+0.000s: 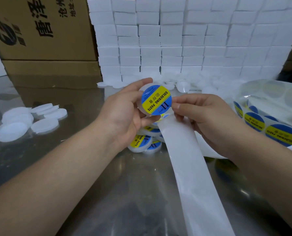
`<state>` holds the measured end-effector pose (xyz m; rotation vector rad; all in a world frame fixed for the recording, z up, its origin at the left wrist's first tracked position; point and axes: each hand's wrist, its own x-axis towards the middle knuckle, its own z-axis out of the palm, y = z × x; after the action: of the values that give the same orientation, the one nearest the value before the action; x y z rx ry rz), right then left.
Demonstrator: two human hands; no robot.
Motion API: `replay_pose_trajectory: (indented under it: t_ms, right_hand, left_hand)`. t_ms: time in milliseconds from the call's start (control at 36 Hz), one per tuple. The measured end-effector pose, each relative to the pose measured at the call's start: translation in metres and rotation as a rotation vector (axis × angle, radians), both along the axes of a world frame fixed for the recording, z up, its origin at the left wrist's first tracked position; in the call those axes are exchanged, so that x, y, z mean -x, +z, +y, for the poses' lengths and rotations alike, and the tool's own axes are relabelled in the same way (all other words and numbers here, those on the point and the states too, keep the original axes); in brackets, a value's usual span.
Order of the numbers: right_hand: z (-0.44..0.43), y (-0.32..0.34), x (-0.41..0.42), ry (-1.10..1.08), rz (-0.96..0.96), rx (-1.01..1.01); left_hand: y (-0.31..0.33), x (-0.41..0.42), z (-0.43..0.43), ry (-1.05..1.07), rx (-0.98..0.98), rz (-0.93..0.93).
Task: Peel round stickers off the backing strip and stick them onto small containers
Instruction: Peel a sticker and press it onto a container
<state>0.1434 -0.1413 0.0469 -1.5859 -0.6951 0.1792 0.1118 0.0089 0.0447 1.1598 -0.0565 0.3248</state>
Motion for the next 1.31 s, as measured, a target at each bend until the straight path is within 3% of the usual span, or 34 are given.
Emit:
replay_pose_trajectory:
  t_ms: [222,1306]
  right_hand:
    - [0.0008,-0.0012,-0.0010,-0.021,0.018,0.003]
    - [0.0014,-0.0044,-0.0067,-0.101,0.000,0.057]
  left_hand:
    - [0.0020,0.0020,-0.0018,-0.047,0.071,-0.025]
    - [-0.0033,0.0070,-0.0097,0.101,-0.195,-0.132]
